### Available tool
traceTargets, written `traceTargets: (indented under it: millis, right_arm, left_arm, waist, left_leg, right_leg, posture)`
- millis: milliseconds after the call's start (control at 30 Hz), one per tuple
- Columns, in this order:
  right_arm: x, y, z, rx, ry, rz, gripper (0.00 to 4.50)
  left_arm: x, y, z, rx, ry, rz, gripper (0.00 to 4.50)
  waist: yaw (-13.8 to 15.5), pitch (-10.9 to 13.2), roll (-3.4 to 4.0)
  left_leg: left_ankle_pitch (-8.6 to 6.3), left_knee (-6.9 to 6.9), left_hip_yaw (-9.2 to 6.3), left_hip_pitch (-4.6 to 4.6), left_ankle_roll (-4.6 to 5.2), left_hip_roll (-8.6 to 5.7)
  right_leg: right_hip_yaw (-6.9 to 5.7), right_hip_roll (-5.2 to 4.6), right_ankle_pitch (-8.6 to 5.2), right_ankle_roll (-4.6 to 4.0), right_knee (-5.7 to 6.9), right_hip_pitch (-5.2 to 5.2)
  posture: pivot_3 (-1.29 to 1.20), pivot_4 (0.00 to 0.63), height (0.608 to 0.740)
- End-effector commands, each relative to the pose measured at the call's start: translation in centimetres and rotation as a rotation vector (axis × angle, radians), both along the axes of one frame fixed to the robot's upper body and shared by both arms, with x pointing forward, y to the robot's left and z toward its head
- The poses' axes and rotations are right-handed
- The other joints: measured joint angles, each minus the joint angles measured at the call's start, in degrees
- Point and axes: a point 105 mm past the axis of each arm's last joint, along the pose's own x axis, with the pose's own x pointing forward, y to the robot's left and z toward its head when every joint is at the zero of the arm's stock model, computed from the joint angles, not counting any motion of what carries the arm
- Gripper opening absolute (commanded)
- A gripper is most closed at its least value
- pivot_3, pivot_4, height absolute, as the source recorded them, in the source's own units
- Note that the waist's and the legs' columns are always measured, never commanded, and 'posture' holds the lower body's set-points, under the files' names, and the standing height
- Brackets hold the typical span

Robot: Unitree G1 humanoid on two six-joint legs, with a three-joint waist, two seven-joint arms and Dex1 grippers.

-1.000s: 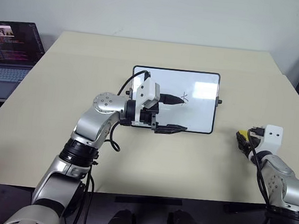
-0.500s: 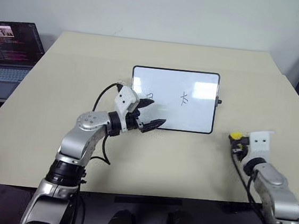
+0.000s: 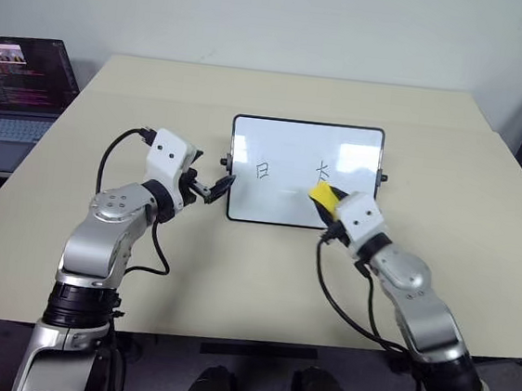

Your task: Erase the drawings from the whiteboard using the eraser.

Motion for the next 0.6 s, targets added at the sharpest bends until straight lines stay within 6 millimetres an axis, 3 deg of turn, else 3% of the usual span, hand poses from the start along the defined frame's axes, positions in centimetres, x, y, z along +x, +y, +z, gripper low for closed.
traceTargets:
  millis: [33, 167, 267, 600]
  right_arm:
    - [0.9, 2.6, 1.5, -0.050, -0.100, 0.085, 1.23]
    - [2.9, 5.5, 2.4, -0.130, -0.153, 0.160, 1.23]
    - [4.3, 7.2, 2.8, -0.193, -0.177, 0.196, 1.23]
    - [7.4, 9.1, 4.8, -0.177, -0.216, 0.150, 1.23]
  left_arm:
    - [0.4, 0.9, 1.2, 0.026, -0.034, 0.050, 4.50]
    - [0.8, 0.8, 0.8, 0.046, -0.006, 0.045, 4.50]
    - [0.6, -0.5, 0.5, 0.035, 0.026, -0.052, 4.50]
    - [-0.6, -2.5, 0.7, 0.028, 0.084, -0.240, 4.50]
  waist:
    - [0.0, 0.0, 0.00]
    - [-0.1, 0.0, 0.00]
    - [-0.2, 0.0, 0.00]
    - [-0.4, 0.0, 0.00]
  left_leg:
    - [0.01, 0.00, 0.01, 0.00, -0.02, 0.00]
    - [0.09, -0.01, 0.01, -0.02, -0.17, -0.02]
    - [0.10, -0.02, 0.02, -0.02, -0.21, -0.01]
    - [0.12, 0.03, 0.07, -0.62, -0.28, 0.01]
  right_leg:
    - [0.00, 0.00, 0.00, 0.00, 0.00, -0.01]
    - [0.00, -0.02, 0.01, -0.01, -0.01, -0.03]
    - [0.00, -0.06, 0.01, -0.02, -0.01, -0.06]
    - [0.06, -0.16, 0.03, -0.05, 0.13, -0.76]
  posture:
    - [0.00, 0.150, 0.740]
    - [0.00, 0.150, 0.740]
    - [0.00, 0.150, 0.740]
    - [0.00, 0.150, 0.740]
